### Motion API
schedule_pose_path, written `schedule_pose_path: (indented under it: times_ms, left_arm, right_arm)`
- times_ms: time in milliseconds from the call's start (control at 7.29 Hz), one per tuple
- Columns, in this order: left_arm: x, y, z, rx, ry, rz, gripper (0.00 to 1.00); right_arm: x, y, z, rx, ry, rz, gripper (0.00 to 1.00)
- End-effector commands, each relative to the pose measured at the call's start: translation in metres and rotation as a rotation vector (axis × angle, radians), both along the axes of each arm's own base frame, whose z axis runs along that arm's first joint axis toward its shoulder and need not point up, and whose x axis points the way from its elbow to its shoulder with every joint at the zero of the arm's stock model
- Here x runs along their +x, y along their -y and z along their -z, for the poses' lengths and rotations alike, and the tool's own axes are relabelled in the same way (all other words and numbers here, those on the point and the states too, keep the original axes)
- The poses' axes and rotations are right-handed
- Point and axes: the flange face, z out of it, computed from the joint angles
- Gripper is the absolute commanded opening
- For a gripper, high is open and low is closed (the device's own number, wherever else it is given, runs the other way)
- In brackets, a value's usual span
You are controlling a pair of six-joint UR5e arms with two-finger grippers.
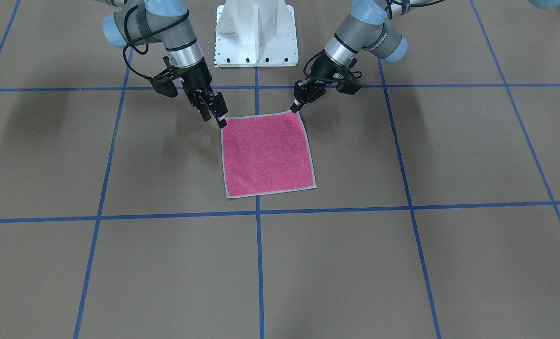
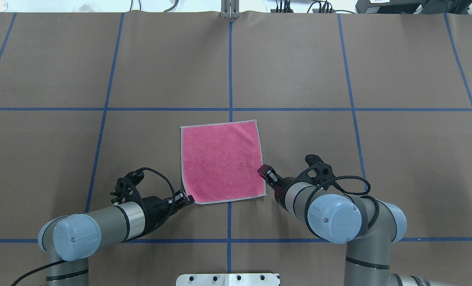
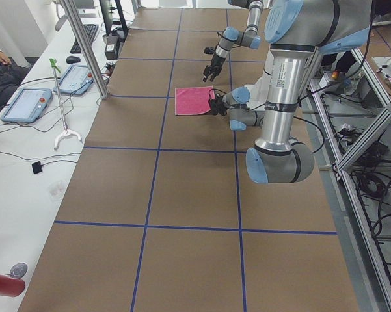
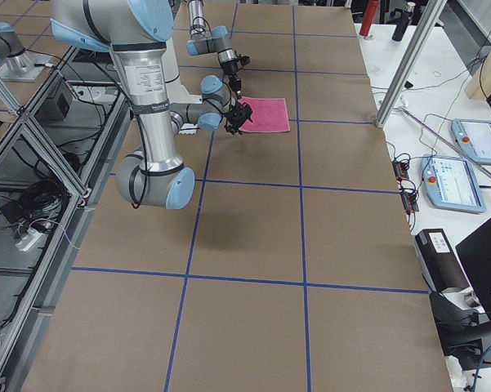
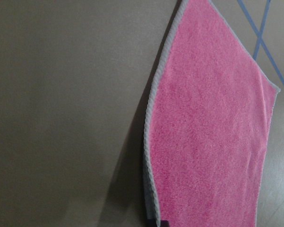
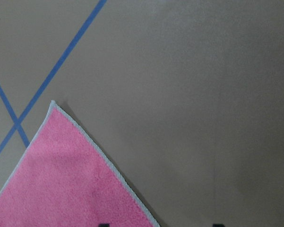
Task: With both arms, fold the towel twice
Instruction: 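Lower the right gripper onto the other near corner and close it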
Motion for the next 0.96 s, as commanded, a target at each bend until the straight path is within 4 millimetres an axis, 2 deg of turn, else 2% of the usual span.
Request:
schedule_pose_path:
  times_ms: [0, 275, 549, 686, 824]
  left_arm:
    - [0.000, 0.000, 0.000, 0.000, 0.000, 0.002, 0.00]
    - [-0.001, 0.000, -0.002, -0.001, 0.004, 0.002, 0.00]
    - [-0.001, 0.000, -0.002, 0.000, 0.003, 0.003, 0.00]
    - [-0.002, 0.000, -0.005, -0.001, 0.007, 0.003, 0.00]
    - [-0.002, 0.000, -0.005, -0.002, 0.007, 0.003, 0.00]
  right_arm:
    - [-0.011, -0.014, 0.003, -0.004, -0.020, 0.025, 0.79]
    - [-0.020, -0.017, 0.008, -0.018, -0.008, 0.004, 0.64]
    - [-0.024, -0.017, 0.002, -0.023, -0.017, 0.001, 0.59]
    - [-0.024, -0.016, 0.002, -0.018, -0.019, -0.008, 0.48]
    - [-0.024, -0.016, 0.002, -0.017, -0.019, -0.011, 0.46]
